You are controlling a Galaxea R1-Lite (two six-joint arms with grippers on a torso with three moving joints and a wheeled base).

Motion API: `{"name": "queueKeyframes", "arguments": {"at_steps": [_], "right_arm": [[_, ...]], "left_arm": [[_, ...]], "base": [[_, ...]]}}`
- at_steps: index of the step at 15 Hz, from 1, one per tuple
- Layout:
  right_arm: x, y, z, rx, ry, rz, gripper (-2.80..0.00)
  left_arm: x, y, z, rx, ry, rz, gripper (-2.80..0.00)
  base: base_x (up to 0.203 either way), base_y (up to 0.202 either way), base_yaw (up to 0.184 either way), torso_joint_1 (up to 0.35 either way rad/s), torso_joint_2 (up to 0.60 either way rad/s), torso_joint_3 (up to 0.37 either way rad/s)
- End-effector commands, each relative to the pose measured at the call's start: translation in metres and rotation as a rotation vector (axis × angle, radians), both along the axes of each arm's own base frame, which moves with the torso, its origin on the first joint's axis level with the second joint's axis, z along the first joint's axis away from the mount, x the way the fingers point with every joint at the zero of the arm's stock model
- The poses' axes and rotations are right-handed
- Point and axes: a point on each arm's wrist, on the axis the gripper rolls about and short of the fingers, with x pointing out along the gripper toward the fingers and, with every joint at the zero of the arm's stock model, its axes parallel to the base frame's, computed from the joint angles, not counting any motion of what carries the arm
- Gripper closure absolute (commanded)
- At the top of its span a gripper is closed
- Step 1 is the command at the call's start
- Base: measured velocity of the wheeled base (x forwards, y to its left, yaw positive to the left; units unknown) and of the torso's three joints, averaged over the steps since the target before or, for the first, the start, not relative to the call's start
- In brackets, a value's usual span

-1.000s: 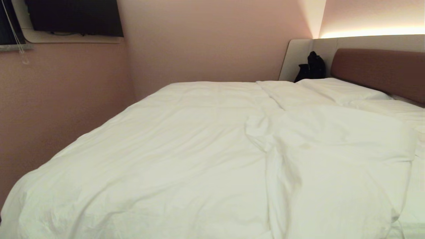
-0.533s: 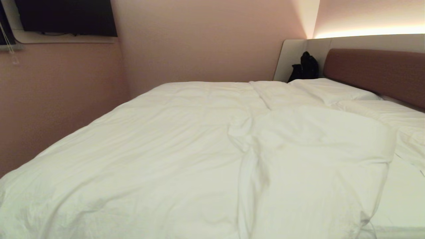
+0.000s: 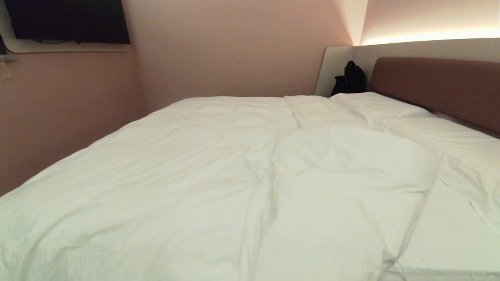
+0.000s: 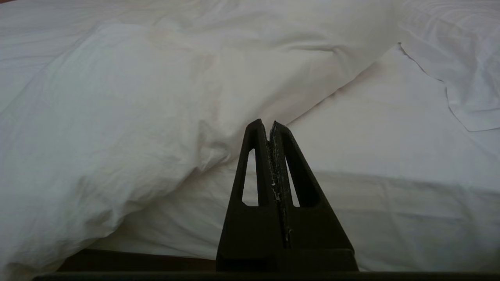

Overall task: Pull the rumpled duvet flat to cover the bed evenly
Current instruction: Hold the folded corner of the quilt

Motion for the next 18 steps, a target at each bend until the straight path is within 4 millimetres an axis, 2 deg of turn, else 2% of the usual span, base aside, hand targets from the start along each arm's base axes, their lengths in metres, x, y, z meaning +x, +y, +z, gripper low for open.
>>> {"name": "queueKeyframes", "arguments": {"at_steps": [1,18], "right_arm": [[0.0,0.0,0.0,-0.001,-0.001,0.0,0.0],[0.0,0.0,0.0,0.001,-0.001,-0.001,0.0]], "left_arm": [[0.0,0.0,0.0,-0.013,0.0,0.0,0.0],[0.0,0.0001,0.0,-0.04,0.001,0.004,0.0]], "base": [[0.0,-0.045,-0.003,0.005,0.0,0.001],[0.0,0.0,0.0,0.0,0.0,0.0]]}}
